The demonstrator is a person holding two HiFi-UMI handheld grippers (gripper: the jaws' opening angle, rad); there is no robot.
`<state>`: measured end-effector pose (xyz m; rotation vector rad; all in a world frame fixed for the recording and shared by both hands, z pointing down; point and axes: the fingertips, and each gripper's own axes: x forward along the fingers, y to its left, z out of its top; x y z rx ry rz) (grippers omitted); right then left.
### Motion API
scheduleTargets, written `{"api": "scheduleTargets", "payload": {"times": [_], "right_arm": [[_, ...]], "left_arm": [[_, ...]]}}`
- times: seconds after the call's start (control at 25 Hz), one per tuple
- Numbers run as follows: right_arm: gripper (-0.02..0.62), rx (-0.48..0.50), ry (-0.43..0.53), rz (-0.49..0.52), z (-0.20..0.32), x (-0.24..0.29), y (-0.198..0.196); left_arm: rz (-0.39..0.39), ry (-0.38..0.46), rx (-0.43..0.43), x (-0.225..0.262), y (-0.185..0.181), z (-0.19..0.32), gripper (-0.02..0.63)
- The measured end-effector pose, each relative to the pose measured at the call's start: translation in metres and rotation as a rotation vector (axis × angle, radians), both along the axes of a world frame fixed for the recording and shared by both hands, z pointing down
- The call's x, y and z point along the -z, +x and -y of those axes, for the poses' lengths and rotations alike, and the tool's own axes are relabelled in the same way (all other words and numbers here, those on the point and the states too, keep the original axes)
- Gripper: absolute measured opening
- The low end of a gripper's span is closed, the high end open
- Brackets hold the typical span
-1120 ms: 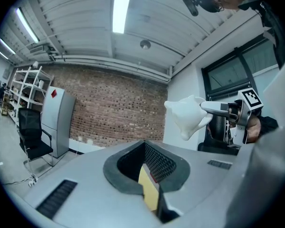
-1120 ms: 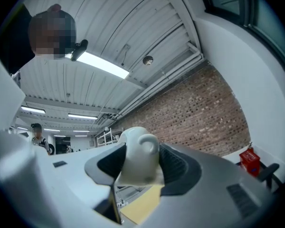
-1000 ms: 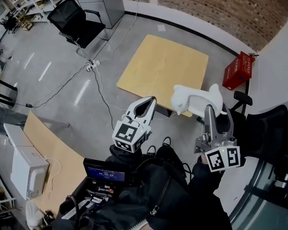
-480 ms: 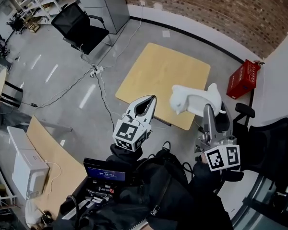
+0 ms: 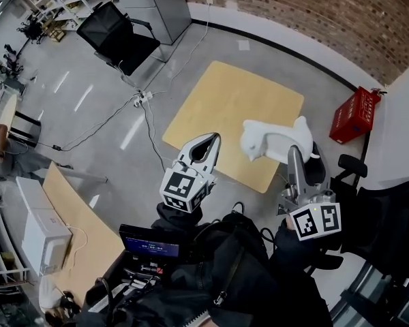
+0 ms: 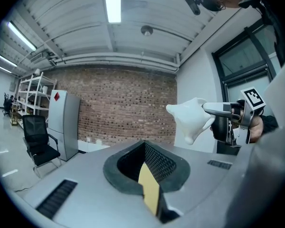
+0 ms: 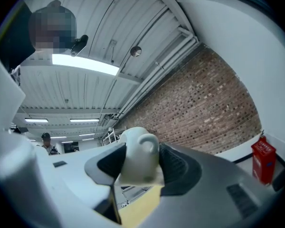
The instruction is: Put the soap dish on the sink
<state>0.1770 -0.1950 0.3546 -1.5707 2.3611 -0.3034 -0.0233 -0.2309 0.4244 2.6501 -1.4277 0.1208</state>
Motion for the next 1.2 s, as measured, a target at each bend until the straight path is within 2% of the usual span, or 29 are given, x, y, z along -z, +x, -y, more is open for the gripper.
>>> {"api": "scheduleTargets", "payload": {"times": [0.32, 0.48, 0.64, 0.8, 1.2], "right_arm": [[0.229, 0.040, -0.052, 0.011, 0.022, -0.023, 0.005], [0.227, 0.058, -0.114, 0.009, 0.026, -0.048, -0.009], [0.227, 0.066, -0.211, 0.012, 0.031, -0.086, -0.021], [0.227, 0.053, -0.321, -0.002, 0.039, -0.136, -0.024], [0.225, 0.013, -0.657, -0.039, 0.060, -0.313, -0.028]], "left_arm": [[0.020, -0.048, 0.034, -0.016, 0.007, 0.012, 0.002], [0.039, -0.069, 0.046, -0.029, -0.006, 0.011, 0.002], [0.046, -0.111, 0.036, -0.050, -0.013, 0.009, 0.002], [0.050, -0.195, 0.028, -0.089, -0.012, 0.014, 0.002], [0.131, -0.321, 0.077, -0.193, -0.036, 0.016, 0.002]]}}
